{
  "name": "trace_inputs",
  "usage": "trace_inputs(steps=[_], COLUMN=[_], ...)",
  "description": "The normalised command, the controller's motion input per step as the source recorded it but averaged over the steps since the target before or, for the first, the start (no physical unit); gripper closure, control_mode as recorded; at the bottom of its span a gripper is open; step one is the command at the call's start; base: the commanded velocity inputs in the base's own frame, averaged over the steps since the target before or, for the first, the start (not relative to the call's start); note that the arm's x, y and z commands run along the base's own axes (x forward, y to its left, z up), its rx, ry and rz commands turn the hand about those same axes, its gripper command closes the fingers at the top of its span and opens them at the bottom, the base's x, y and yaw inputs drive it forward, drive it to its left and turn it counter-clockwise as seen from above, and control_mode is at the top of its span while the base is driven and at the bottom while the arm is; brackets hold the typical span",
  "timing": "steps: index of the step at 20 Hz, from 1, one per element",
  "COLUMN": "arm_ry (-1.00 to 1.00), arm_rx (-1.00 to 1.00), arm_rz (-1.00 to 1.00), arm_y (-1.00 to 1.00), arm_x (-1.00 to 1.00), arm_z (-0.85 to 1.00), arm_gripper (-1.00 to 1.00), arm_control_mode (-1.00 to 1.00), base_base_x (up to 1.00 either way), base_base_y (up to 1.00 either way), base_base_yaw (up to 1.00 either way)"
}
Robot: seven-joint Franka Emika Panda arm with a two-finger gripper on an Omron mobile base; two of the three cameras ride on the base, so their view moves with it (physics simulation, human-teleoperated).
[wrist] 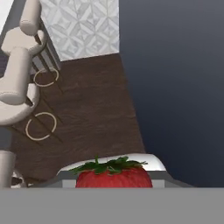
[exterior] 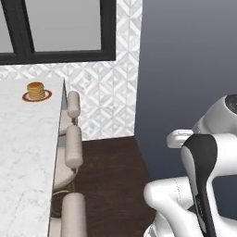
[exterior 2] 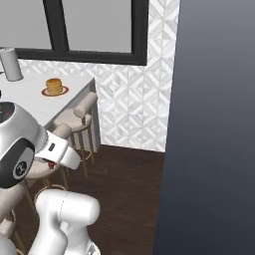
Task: Take the strawberry from the fridge and place it on top of the pancake, located on the dining counter.
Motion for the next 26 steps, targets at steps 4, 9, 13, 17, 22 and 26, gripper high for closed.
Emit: trace_inputs(steps=[4,9,13,17,22,26], arm_ry=[0.0,0.0,0.0,0.0,0.0,0.0], arm_rx=[0.0,0.0,0.0,0.0,0.0,0.0], arm_rz=[0.0,0.0,0.0,0.0,0.0,0.0], arm_y=[0.0,0.0,0.0,0.0,0.0,0.0], arm_x=[0.0,0.0,0.0,0.0,0.0,0.0], arm_z=[0.0,0.0,0.0,0.0,0.0,0.0], arm_gripper=[1.0,1.0,1.0,1.0,1.0,1.0], arm_control_mode=[1.0,1.0,1.0,1.0,1.0,1.0], base_base_x=[1.0,1.0,1.0,1.0,0.72,0.45], base_base_y=[-0.48,-0.45,-0.47,-0.52,-0.42,-0.44], base_base_yaw=[0.35,0.37,0.37,0.39,0.35,0.43])
